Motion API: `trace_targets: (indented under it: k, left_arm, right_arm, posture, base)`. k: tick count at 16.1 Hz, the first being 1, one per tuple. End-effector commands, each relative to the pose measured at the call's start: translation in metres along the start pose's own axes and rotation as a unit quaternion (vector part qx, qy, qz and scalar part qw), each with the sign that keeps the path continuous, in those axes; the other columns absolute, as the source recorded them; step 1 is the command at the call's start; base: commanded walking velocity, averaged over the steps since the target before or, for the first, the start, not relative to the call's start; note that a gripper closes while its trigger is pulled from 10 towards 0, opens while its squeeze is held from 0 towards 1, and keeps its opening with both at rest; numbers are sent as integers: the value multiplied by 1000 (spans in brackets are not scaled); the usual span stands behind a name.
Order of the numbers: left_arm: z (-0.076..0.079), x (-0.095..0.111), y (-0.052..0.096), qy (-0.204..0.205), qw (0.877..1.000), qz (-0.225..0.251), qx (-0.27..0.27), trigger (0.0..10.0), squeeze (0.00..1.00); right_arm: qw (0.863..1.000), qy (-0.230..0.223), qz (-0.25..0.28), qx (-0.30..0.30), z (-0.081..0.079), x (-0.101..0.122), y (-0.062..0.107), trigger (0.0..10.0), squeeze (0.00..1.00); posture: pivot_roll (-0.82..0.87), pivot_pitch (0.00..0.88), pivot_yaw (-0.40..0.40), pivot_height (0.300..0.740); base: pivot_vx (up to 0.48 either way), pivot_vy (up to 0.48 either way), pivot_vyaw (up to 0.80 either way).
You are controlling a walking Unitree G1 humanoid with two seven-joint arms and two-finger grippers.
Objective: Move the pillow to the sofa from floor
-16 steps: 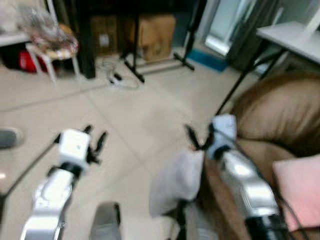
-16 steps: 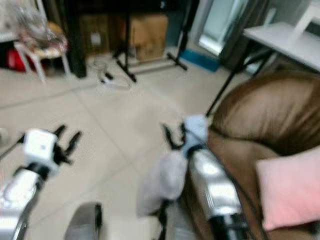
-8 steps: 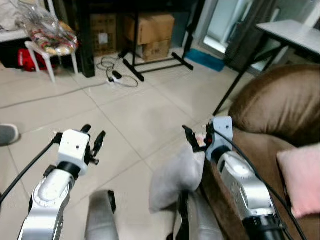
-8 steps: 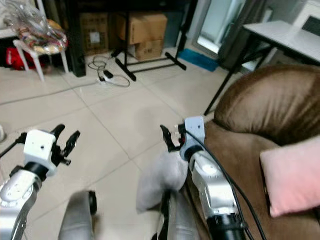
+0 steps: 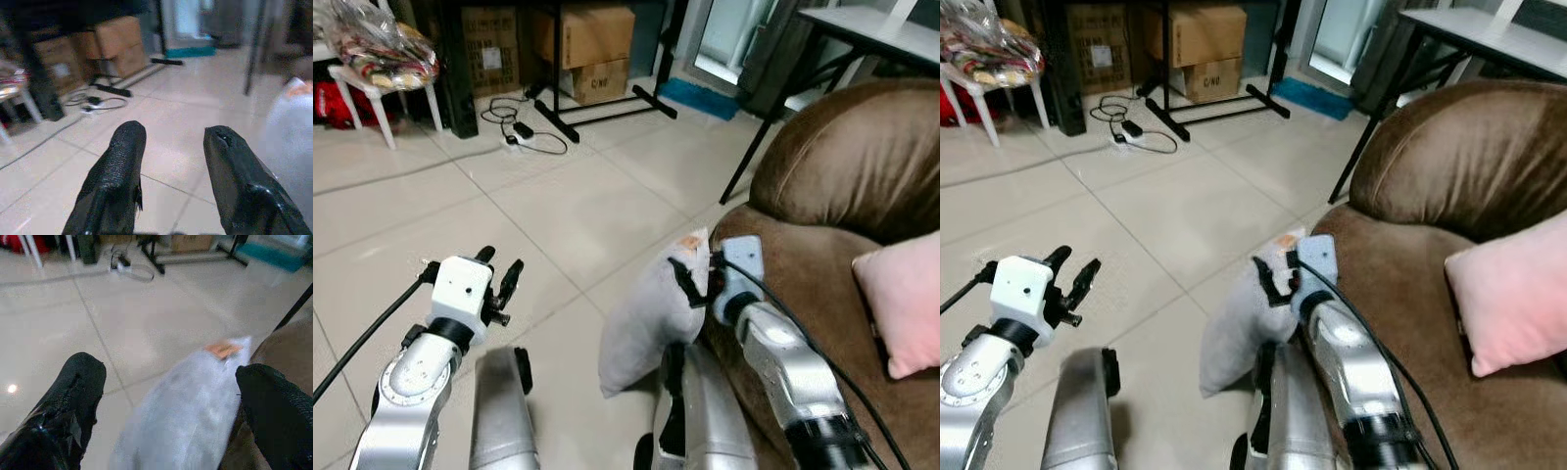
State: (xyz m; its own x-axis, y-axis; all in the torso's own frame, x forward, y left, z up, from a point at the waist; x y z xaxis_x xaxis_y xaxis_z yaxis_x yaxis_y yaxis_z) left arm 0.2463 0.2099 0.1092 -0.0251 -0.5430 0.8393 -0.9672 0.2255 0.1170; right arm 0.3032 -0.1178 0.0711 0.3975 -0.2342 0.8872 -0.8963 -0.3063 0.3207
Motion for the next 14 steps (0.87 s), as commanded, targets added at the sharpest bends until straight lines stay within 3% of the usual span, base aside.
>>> trace_targets:
  k: [1, 8, 9, 10, 14]
  left_arm:
    - [10, -1, -2, -4, 999, -1, -39, 10000, 0]
    - [28, 7, -1, 4, 987, 28, -159, 10000, 0]
    - [31, 10, 0, 8, 983, 35, -180, 10000, 0]
    - [34, 12, 1, 12, 979, 38, -199, 10000, 0]
    - [38, 11, 5, 10, 971, 35, -236, 10000, 0]
  right_arm:
    - [1000, -2, -10, 2, 1, 2, -6, 10000, 1000]
    - [985, -20, -134, -111, 29, -32, -30, 10000, 1000]
    - [982, -27, -143, -117, 29, -35, -31, 10000, 455]
    - [980, -32, -159, -114, 27, -40, -33, 10000, 0]
    - [972, -2, -195, -134, 28, -56, -33, 9647, 0]
  posture:
    - [112, 0, -144, 441]
    - [81, 0, -101, 441]
    - [85, 0, -100, 441]
    - [84, 0, -98, 441]
    - [82, 0, -87, 441]
  base:
    - [0, 0, 0]
    - [0, 0, 0]
    - [0, 0, 0]
    - [0, 0, 0]
    - [0, 0, 0]
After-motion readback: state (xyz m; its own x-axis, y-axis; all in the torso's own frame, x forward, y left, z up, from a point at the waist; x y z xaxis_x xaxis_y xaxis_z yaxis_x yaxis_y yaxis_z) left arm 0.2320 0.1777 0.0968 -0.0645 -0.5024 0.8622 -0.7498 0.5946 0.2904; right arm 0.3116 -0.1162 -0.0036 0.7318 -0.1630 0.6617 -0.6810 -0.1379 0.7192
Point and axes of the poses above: a point about 5 cm out from each wrist's last joint towards the gripper, its own y axis pointing back from the gripper into the wrist, its own x axis along the axis of the wrist's last joint, z = x × y, the point moved 1 cm from there along -y, pointing out of the wrist towards the gripper, and after that the axes turned 15 degrees about -y, right-handed, at the moved point
